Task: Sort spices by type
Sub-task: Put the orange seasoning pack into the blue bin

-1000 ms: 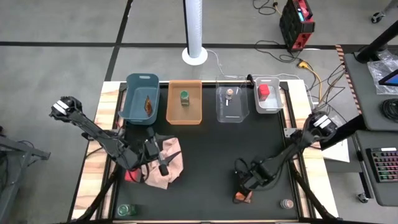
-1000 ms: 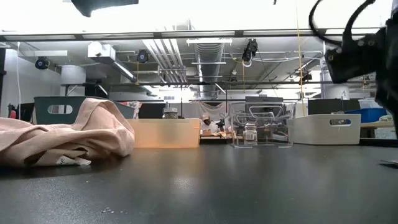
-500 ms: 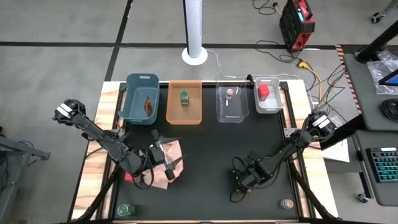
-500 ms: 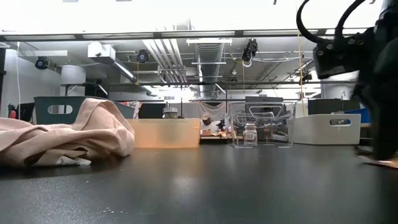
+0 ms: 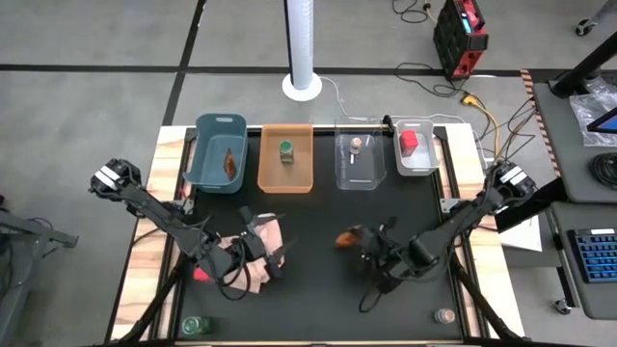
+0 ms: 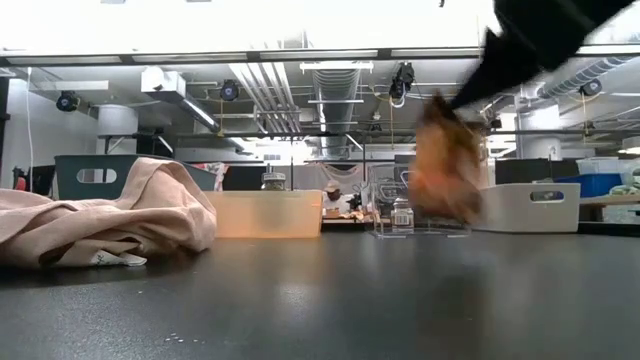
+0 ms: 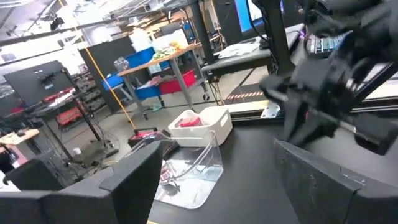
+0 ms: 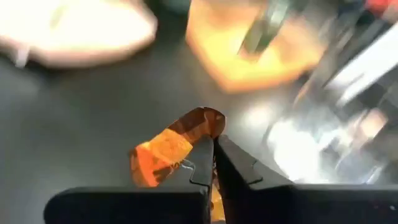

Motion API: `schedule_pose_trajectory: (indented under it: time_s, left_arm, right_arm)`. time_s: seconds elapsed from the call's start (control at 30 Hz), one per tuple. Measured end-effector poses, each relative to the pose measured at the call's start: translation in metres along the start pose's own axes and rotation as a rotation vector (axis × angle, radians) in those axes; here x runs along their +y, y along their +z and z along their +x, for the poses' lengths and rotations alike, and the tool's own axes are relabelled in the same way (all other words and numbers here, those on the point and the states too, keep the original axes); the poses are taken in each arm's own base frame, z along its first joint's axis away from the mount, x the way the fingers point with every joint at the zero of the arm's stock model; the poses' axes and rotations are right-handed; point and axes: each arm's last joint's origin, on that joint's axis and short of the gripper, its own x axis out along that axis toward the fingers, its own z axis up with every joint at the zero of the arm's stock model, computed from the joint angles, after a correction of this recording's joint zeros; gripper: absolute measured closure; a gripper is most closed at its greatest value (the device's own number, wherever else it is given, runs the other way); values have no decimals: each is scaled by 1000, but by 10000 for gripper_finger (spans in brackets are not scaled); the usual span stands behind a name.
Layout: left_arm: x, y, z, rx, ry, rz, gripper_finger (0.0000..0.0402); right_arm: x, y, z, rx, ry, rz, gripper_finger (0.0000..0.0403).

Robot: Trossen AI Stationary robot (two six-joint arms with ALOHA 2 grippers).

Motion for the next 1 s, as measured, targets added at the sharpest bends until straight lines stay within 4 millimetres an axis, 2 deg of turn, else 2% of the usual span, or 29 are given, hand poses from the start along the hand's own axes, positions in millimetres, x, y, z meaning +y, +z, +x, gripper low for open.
schedule_pose_trajectory:
  time_s: [0.13, 0.3, 0.47, 0.73, 0.9, 1.0]
  left_arm:
    - [2, -5, -3, 4, -24, -2, 111]
    - [4, -17, -10, 69, -207, 115, 111]
    - [10, -19, -11, 99, -185, 179, 111]
    - [8, -22, -5, 110, -166, 116, 111]
    - [8, -36, 11, 148, -109, 144, 111]
    - [9, -42, 15, 125, -167, 98, 111]
  right_arm:
    - [4, 20, 14, -145, -56, -72, 394]
    - [1, 44, 33, -232, -59, -155, 394]
    - [-12, 56, 43, -244, -33, -189, 394]
    - [-22, 67, 46, -249, -52, -155, 394]
    - [-23, 80, 42, -273, -43, -99, 394]
    - [-23, 83, 40, -282, -39, -76, 394]
